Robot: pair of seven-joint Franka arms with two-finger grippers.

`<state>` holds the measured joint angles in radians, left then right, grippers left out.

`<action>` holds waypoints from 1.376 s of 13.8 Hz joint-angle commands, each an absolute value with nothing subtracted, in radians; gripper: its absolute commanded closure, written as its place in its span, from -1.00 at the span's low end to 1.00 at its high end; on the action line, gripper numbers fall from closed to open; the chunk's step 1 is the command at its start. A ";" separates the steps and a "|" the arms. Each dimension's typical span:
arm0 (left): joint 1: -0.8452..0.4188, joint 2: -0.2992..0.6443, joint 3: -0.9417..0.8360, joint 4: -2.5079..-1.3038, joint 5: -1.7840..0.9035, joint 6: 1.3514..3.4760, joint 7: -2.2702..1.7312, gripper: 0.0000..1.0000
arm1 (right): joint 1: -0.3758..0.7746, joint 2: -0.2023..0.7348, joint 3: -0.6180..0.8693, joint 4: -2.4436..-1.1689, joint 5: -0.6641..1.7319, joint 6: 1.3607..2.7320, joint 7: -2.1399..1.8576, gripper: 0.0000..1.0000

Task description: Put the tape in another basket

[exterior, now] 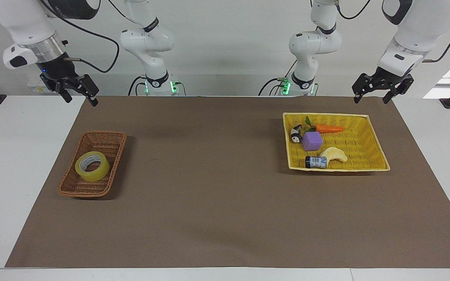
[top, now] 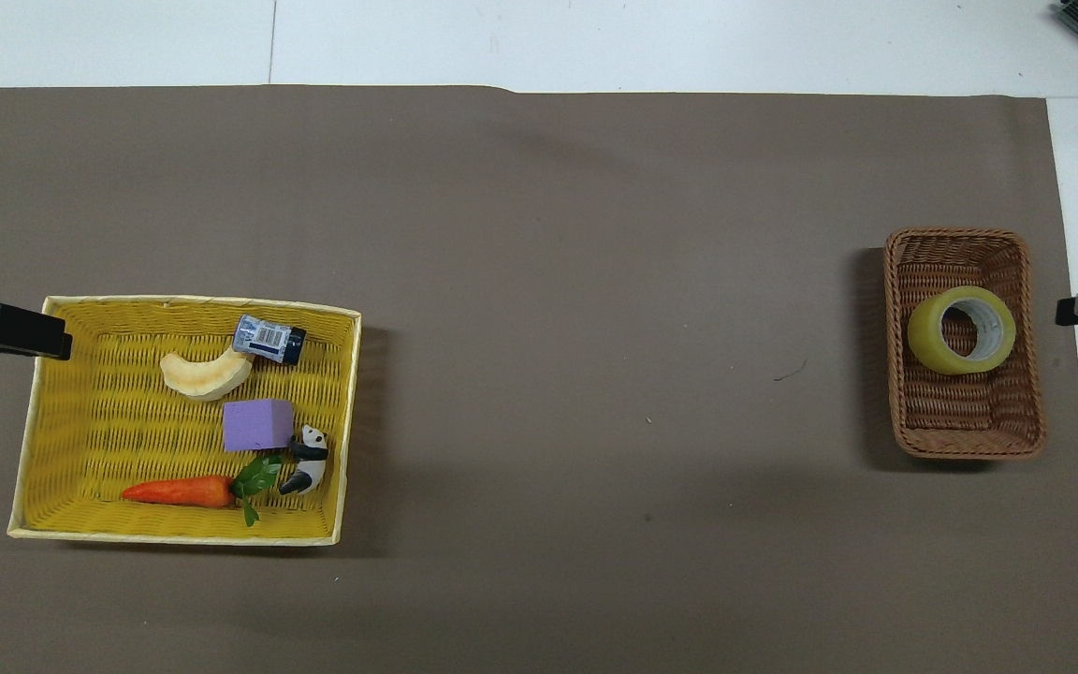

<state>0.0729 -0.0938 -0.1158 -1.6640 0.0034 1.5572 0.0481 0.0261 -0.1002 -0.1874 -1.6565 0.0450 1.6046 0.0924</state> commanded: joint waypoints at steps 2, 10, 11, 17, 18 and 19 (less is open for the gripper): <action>0.083 -0.100 -0.123 -1.658 0.015 1.543 0.061 -1.00 | 0.011 -0.149 -0.155 -1.704 0.002 1.591 0.120 -1.00; 0.083 -0.100 -0.121 -1.658 0.017 1.543 0.061 -1.00 | 0.025 -0.129 -0.103 -1.641 0.000 1.532 0.106 -1.00; 0.083 -0.100 -0.123 -1.658 0.015 1.543 0.061 -1.00 | 0.023 -0.132 -0.094 -1.646 -0.002 1.534 0.107 -1.00; 0.083 -0.100 -0.121 -1.658 0.015 1.543 0.061 -1.00 | 0.028 -0.083 -0.057 -1.548 -0.054 1.478 0.109 -1.00; 0.083 -0.100 -0.121 -1.658 0.015 1.543 0.061 -1.00 | 0.026 -0.063 -0.063 -1.516 -0.010 1.451 0.118 -1.00; 0.083 -0.100 -0.121 -1.658 0.015 1.543 0.061 -1.00 | 0.026 -0.049 -0.063 -1.479 0.001 1.428 0.118 -1.00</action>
